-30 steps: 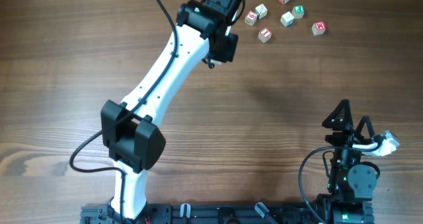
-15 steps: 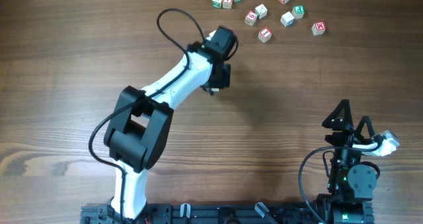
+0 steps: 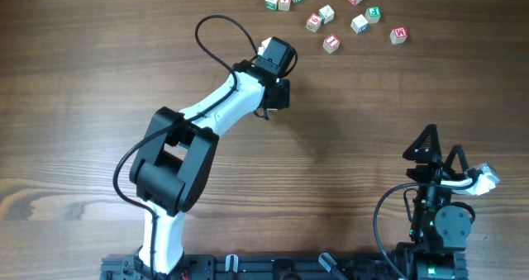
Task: Form a circle
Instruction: 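Lift the Z block and carry it toward the table center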
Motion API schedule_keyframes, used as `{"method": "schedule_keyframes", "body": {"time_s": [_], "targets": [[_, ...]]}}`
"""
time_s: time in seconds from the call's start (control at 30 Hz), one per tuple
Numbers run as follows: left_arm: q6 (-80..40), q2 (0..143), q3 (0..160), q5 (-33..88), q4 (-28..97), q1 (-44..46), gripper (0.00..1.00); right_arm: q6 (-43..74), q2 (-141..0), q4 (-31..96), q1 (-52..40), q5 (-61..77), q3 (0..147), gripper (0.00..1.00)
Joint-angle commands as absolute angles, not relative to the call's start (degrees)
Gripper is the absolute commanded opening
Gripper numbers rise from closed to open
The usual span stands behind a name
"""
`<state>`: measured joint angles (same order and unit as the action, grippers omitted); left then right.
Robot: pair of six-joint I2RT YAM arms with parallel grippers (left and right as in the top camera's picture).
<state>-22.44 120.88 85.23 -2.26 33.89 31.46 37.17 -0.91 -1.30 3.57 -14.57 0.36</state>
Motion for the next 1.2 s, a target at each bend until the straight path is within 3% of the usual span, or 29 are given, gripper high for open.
{"method": "schedule_keyframes", "body": {"time_s": [0.0,0.43,0.8,0.97,1.07,1.17], "targets": [[-22.94,121.54,84.51,-2.04,31.29,31.66,0.25,36.42,-0.8,-1.61,3.77,-13.87,0.3,1.0],[-22.94,121.54,84.4,-2.66,29.54,31.68,0.4,36.45,-0.8,-1.61,3.77,-13.87,0.27,1.0],[-18.22,121.54,84.4,-2.63,29.8,31.68,0.34,36.45,-0.8,-1.61,3.77,-13.87,0.3,1.0],[-18.46,121.54,84.4,-2.57,30.15,31.68,0.49,36.45,-0.8,-1.61,3.77,-13.87,0.3,1.0],[-18.48,121.54,84.4,-2.42,30.59,31.68,0.5,36.45,-0.8,-1.61,3.77,-13.87,0.27,1.0],[-18.46,121.54,84.4,-2.15,31.27,31.68,0.44,36.42,-0.8,-1.61,3.77,-13.87,0.27,1.0]]}}
